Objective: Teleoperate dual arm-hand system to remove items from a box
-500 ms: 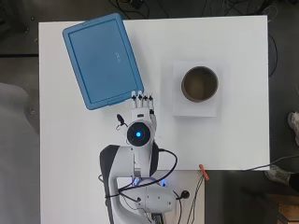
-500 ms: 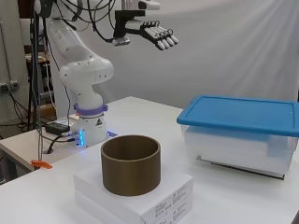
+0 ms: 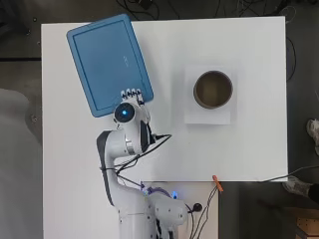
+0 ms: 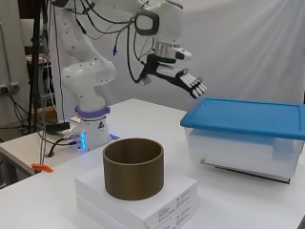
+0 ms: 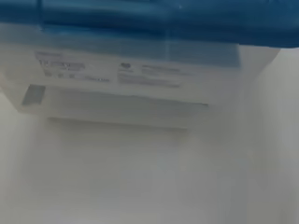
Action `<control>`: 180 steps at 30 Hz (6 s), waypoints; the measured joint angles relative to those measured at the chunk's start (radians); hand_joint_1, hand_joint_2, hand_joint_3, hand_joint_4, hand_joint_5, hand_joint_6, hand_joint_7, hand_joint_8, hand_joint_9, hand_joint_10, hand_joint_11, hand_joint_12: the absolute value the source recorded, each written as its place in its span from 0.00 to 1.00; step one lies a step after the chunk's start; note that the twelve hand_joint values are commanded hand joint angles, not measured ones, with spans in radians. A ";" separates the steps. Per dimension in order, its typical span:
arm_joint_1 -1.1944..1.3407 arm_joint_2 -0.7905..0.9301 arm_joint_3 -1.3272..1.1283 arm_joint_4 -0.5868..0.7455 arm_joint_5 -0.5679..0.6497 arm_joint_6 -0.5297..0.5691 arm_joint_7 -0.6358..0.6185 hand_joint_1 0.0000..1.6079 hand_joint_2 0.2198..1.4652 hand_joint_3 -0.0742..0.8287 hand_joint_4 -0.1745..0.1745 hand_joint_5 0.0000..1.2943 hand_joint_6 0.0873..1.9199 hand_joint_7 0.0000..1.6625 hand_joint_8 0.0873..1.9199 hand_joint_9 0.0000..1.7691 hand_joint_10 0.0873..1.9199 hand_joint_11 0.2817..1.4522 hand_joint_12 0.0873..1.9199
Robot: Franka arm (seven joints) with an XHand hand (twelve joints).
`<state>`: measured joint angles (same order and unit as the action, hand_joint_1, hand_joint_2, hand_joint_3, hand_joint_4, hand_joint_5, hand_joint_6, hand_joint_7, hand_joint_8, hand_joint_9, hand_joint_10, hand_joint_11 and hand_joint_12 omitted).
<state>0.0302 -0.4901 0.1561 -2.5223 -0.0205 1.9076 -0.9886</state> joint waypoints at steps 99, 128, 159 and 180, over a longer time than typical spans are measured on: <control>-0.686 0.459 1.276 0.291 -0.138 -0.076 -0.009 0.00 0.56 0.10 0.61 0.27 0.00 0.21 0.00 0.23 0.00 0.15 0.00; -0.362 0.507 0.352 0.494 -0.039 0.032 -0.030 0.10 0.58 0.07 0.48 0.27 0.00 0.28 0.00 0.31 0.00 0.26 0.00; -0.116 0.827 0.280 0.756 -0.299 -0.174 0.309 0.71 0.78 0.10 0.99 0.62 0.99 0.67 1.00 0.80 0.99 0.77 0.97; -0.726 0.499 0.557 0.591 -0.039 -0.017 0.023 0.57 0.83 0.11 0.90 0.55 0.76 0.60 1.00 0.72 1.00 0.68 1.00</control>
<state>-0.6957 0.0088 0.7133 -1.9312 -0.0599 1.8901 -0.9652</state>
